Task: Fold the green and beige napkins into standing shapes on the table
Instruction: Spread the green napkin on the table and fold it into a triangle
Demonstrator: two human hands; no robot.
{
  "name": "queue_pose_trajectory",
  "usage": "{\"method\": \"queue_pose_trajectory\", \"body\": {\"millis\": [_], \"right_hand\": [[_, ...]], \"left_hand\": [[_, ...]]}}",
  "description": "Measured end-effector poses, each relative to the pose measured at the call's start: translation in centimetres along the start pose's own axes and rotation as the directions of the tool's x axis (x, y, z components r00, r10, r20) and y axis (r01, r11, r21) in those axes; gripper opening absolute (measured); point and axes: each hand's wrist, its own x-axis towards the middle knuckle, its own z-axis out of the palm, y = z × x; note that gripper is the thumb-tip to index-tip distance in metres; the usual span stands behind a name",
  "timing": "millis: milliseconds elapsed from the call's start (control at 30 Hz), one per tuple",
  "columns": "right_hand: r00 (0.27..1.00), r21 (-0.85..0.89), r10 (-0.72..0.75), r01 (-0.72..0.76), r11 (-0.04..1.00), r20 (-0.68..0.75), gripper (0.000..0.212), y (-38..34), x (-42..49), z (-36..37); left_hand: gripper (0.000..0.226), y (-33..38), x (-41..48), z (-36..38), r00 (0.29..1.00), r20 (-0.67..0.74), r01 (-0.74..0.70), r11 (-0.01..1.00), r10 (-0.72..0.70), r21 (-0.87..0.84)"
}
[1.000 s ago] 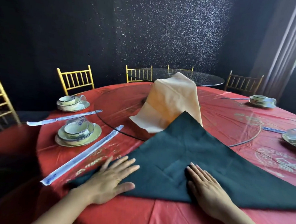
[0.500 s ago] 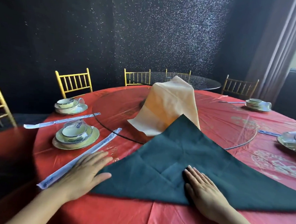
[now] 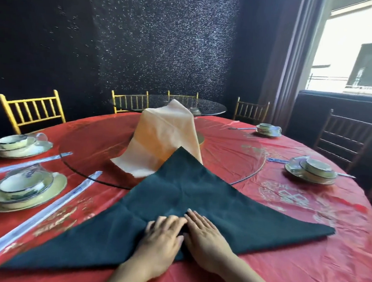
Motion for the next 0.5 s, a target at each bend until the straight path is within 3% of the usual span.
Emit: {"method": "queue_pose_trajectory", "body": {"millis": [33,100,267,433,500], "right_hand": [[0.997,-0.007,-0.034,0.034,0.999,-0.068,0.085,0.4,0.3,0.1],[0.999,0.053,-0.025,0.027,0.998,-0.033,0.111,1.8,-0.2,-0.4],[0.991,-0.057,0.127,-0.130,0.990,-0.048,0.140,9.0,-3.2,-2.2],[0.916,-0.071,0.400,-0.398,0.915,0.023,0.124,17.1,-5.5,-4.4],[0.863,-0.094,0.501,-0.495,0.864,0.058,0.098,20.0,-5.9,-5.0]], "left_hand": [[0.041,-0.1,-0.1,0.3,0.999,-0.026,-0.018,1.000,0.019,0.019],[0.033,-0.3,0.0,0.9,0.995,-0.089,-0.041,0.997,0.046,0.059],[0.032,-0.7,0.0,1.2,0.998,-0.051,-0.041,0.996,0.045,0.081],[0.066,-0.8,0.0,0.8,0.974,0.221,0.016,0.990,-0.047,0.141],[0.103,-1.0,0.5,1.6,0.993,0.115,0.000,0.989,-0.017,0.145]]}}
